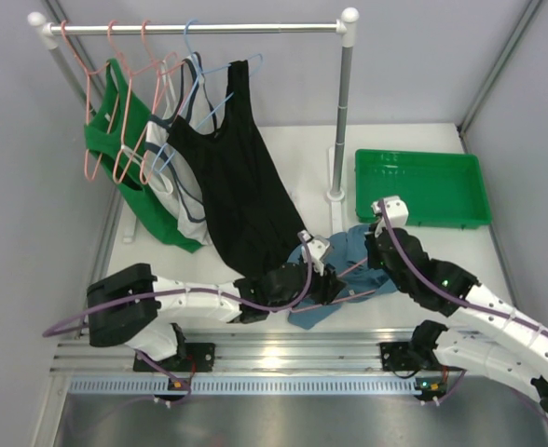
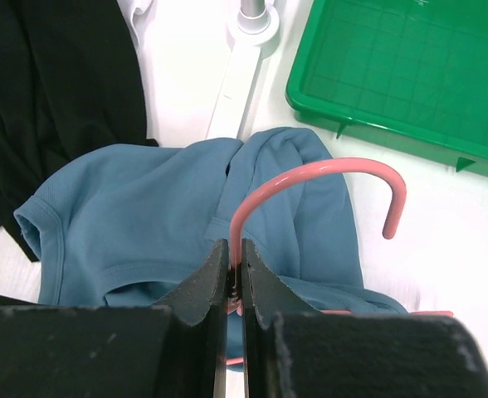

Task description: Place the tank top on the hanger

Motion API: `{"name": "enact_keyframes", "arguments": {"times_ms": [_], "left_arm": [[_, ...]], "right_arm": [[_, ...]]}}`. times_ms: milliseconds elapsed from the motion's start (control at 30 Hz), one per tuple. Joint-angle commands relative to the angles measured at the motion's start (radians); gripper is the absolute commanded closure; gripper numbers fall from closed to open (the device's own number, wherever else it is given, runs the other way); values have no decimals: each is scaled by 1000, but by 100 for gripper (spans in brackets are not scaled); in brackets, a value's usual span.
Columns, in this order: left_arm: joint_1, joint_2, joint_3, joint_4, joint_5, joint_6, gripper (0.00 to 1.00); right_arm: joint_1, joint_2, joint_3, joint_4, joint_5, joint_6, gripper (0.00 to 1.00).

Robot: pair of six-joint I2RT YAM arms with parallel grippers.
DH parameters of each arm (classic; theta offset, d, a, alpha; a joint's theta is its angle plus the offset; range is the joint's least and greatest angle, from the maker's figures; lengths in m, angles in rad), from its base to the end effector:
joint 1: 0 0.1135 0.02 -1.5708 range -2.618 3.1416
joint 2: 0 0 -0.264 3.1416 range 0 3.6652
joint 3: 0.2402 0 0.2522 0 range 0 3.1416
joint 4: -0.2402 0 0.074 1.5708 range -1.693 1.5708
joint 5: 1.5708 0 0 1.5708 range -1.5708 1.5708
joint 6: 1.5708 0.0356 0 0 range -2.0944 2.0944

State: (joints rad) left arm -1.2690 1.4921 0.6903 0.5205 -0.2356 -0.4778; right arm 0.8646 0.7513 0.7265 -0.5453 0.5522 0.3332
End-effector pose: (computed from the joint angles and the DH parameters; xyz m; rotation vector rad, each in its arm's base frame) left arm 0.1022 -0.3003 0.2122 0.5937 1.8738 -0.9797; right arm 0.1189 0.1106 0.2913 -0.2293 2.0387 0.1504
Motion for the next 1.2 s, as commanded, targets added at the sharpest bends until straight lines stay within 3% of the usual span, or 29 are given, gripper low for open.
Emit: {"name": "enact_keyframes", "arguments": {"times_ms": [0,400,600,700,833,967,1167], "left_arm": [[10,-76,29,-31,-50,-33,53],[14,-363,-9,-215,-119,-77,48],[34,-567,-35,-581,-272,-258,46],[42,-671,-98,-684,-258,-339,46],[42,-766,-199,-706,-162,-381,51],[40,-753,-290,-653,-42,-394,54],[36,-604,-307,-581,53,-366,55]], "right_arm": [[19,10,8,58,55,23,100],[28,43,-10,44,98,49,100],[33,57,1,2,144,72,100],[33,60,8,-16,173,86,100],[33,74,24,-50,219,122,100],[33,103,50,-97,259,142,100],[33,120,68,-116,288,150,100]]}}
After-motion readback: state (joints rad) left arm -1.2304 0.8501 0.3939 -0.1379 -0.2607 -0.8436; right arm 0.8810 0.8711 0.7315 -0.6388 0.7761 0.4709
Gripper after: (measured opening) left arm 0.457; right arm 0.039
